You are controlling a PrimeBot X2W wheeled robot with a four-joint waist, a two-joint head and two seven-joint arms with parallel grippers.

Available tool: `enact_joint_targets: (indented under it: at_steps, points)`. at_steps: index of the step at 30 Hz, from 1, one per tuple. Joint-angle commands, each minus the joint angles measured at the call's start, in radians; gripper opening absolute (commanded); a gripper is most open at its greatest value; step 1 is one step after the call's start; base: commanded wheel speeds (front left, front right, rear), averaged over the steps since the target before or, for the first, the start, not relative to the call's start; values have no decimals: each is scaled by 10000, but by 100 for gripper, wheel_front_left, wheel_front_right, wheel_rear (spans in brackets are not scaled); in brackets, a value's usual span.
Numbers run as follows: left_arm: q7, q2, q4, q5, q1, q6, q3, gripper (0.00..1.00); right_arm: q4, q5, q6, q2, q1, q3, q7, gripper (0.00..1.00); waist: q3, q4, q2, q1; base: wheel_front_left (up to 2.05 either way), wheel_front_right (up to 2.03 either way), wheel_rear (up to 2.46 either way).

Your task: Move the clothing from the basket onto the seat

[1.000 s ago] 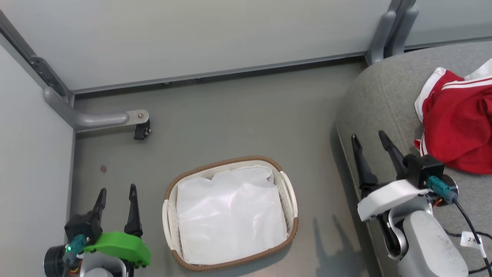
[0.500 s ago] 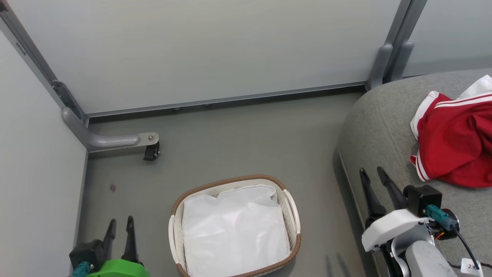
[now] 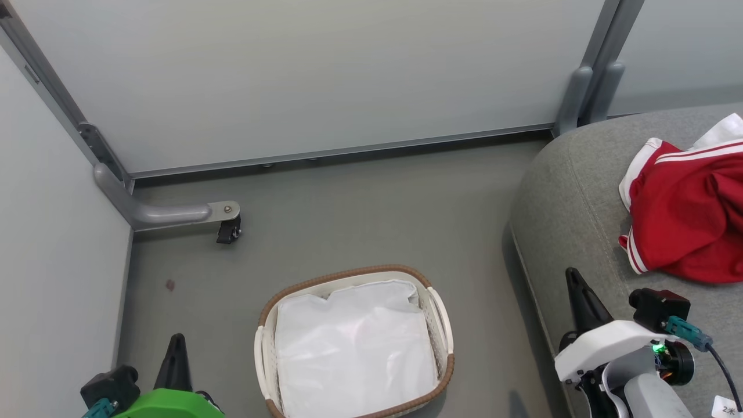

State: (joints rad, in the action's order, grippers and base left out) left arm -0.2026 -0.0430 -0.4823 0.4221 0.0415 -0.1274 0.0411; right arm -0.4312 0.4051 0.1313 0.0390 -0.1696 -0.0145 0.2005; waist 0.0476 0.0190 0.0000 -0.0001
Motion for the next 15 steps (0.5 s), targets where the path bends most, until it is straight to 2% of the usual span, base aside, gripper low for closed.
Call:
enact_joint_targets:
  at_steps: [1, 15]
  points:
    - [83, -45, 248, 391, 159, -6, 75, 0, 235, 408, 0, 40, -43, 71, -83, 0, -5, -2, 0, 1, 0, 0, 0]
    - [666, -55, 684, 2632, 272, -13, 188, 0, 580, 2672, -1, 60, 90, 297, -665, 0, -60, -26, 0, 1, 0, 0, 0]
